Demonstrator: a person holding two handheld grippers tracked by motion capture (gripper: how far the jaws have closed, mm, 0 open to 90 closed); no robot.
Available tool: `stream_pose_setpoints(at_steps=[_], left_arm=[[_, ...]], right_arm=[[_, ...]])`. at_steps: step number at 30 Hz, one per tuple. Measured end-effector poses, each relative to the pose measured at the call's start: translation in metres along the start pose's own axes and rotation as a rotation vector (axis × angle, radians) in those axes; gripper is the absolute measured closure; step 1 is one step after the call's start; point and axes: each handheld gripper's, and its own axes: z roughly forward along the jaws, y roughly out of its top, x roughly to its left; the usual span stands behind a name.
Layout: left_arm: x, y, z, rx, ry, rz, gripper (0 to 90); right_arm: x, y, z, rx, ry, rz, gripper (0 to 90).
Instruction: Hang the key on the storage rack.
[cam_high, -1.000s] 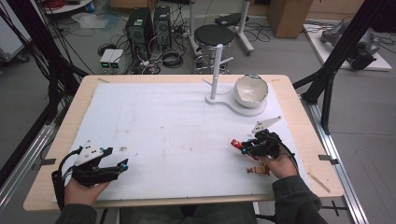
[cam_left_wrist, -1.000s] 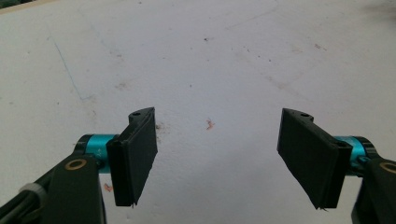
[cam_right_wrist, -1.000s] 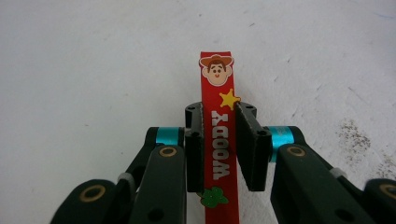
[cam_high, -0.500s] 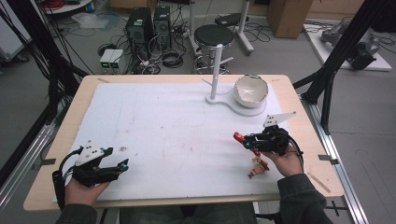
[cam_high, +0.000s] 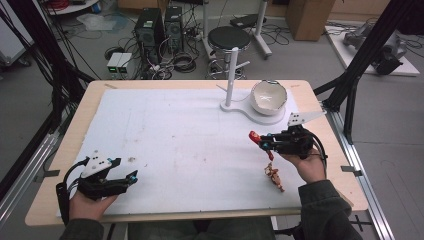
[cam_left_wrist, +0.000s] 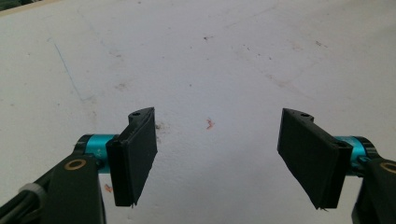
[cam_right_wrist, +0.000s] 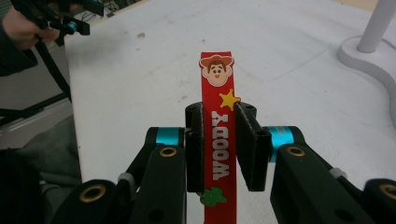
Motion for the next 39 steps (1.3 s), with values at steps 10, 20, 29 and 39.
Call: stream_pose_setpoints(at_steps=[10,20,29,39], left_arm=[[0.000,0.000,0.000,0.002,0.001,0.001,28.6],[0.000,0.000,0.000,0.001,0.002,0.000,28.6],[0.001,0.000,0.000,0.001,0.000,0.001,28.6],[0.001,0.000,-0.001,0.001,0.002,0.002,28.6]], right_arm=[[-0.001,0.011,-0.005,-0.048,0.020,0.009,75.3],[0.000,0.024,-0.007,-0.093,0.040,0.001,75.3],[0.000,0.040,-0.010,-0.123,0.058,0.004,75.3],[-0.002,0.056,-0.006,-0.155,0.071,-0.006,75.3]])
